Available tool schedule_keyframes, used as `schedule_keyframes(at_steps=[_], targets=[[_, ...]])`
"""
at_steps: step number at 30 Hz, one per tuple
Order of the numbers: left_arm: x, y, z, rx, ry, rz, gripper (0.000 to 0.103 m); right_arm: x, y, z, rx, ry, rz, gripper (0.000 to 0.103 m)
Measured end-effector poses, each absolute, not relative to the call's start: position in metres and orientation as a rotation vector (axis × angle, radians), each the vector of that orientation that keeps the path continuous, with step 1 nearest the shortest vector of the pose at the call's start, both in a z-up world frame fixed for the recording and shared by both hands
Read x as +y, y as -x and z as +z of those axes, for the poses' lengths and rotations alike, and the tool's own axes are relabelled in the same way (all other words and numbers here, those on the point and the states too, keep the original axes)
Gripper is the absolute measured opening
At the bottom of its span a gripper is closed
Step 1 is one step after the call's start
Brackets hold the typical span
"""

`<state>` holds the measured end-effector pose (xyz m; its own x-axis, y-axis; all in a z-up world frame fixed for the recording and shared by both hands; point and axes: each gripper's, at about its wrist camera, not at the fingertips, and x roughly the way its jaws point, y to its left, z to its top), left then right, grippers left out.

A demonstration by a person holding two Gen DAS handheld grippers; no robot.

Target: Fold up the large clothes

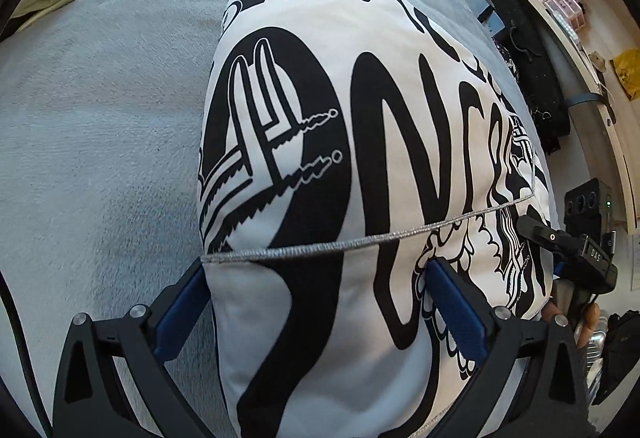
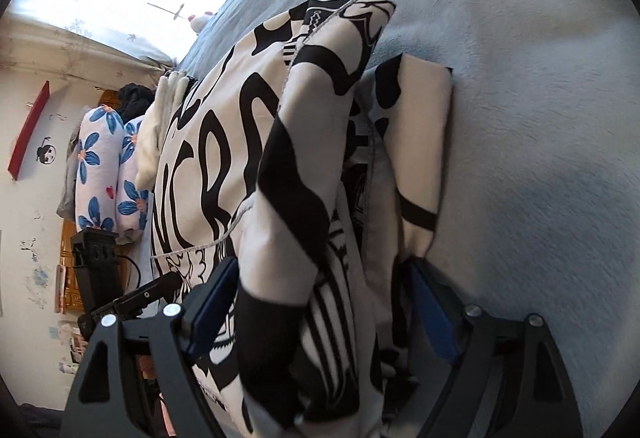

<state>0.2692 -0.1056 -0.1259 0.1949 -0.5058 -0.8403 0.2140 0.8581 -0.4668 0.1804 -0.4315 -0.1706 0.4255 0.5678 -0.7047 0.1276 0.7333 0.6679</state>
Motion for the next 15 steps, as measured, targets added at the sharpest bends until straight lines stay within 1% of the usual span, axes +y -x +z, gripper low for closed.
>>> schedule_keyframes(at_steps=[3,5,10,15], targets=[[-0.103,-0.273,-0.132,1.297,0.322,-0.531,0.103,-0.425,-0.185,-0.17,1.129,-0.698,0.3,0.091],[-0.101,-0.277,-0.137,1.316,0.364,-0.543,0.103,-0.421,-0.185,-0.166,1.135,-0.666,0.286,0.09],[-0.095,-0.278,-0.14,1.322,0.371,-0.559,0.103,-0.426,-0.177,-0.152,1.141,-0.607,0.229,0.09],[-0.091,-0.277,-0.141,1.325,0.38,-0.57,0.103,-0.441,-0.166,-0.152,1.139,-0.642,0.238,0.091]])
